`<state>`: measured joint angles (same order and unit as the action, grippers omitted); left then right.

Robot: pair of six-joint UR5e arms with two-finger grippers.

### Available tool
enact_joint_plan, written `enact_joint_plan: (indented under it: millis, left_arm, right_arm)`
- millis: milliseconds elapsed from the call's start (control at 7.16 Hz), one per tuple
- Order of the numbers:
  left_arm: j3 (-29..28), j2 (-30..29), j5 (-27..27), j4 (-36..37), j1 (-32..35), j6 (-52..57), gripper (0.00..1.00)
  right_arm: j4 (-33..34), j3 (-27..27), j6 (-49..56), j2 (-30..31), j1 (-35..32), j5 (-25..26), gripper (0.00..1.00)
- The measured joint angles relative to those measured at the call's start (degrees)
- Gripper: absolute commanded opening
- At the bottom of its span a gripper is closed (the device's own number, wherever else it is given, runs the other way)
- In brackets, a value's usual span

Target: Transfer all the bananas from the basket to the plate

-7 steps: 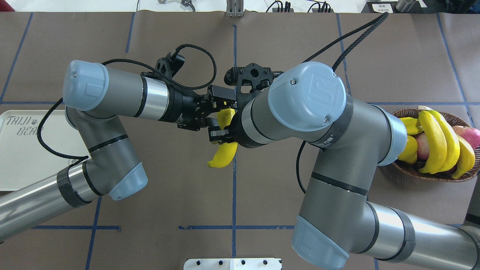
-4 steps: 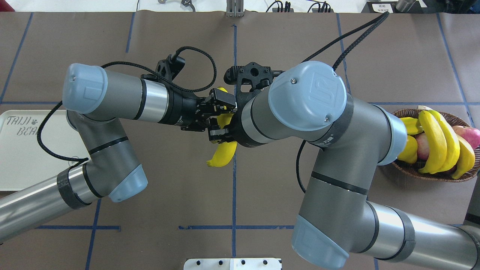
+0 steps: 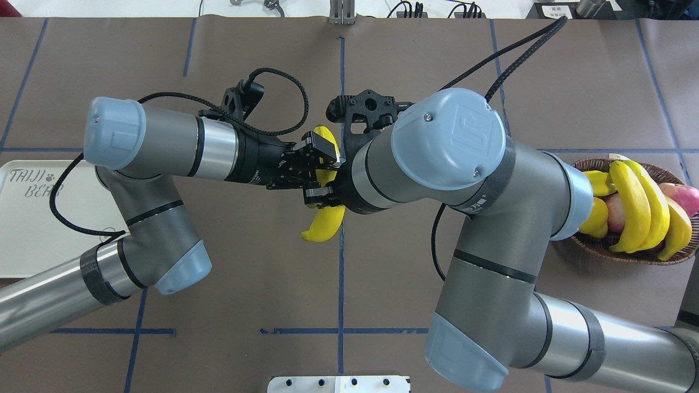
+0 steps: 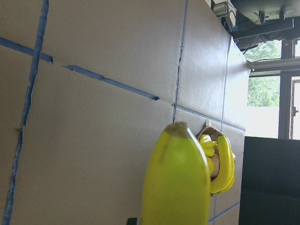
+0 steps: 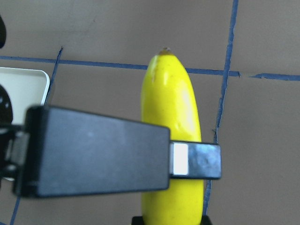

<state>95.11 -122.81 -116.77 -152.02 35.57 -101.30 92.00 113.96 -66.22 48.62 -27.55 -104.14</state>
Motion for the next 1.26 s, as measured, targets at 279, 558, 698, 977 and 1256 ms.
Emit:
enact_joint_plan:
  millis: [279, 558, 698, 977, 1256]
  left_arm:
    - [-0.07, 0.07, 0.06, 0.09, 0.03, 0.03, 0.0]
    - [-0.7, 0.11, 0.66, 0.76, 0.23, 0.11, 0.0]
    - [-1.36, 0.11, 0.91, 2.83, 0.86, 0.11, 0.0]
    - [-1.51, 0.27, 1.08, 13.78, 3.81, 0.22, 0.0]
    - [0.08, 3.76, 0.7, 24.36, 7.98, 1.0, 0.0]
  right_arm:
    - [0.0, 0.62, -0.29, 0.02, -0.06, -0.34, 0.99]
    - [0.02, 2.2, -0.94, 0.22, -0.18, -1.66, 1.0]
    - [0.17, 3.17, -1.05, 0.45, -0.24, -1.93, 0.99]
    - [0.69, 5.18, -1.3, 1.65, -0.39, -2.09, 0.99]
    - [0.8, 6.54, -1.46, 3.91, -0.94, -2.07, 0.99]
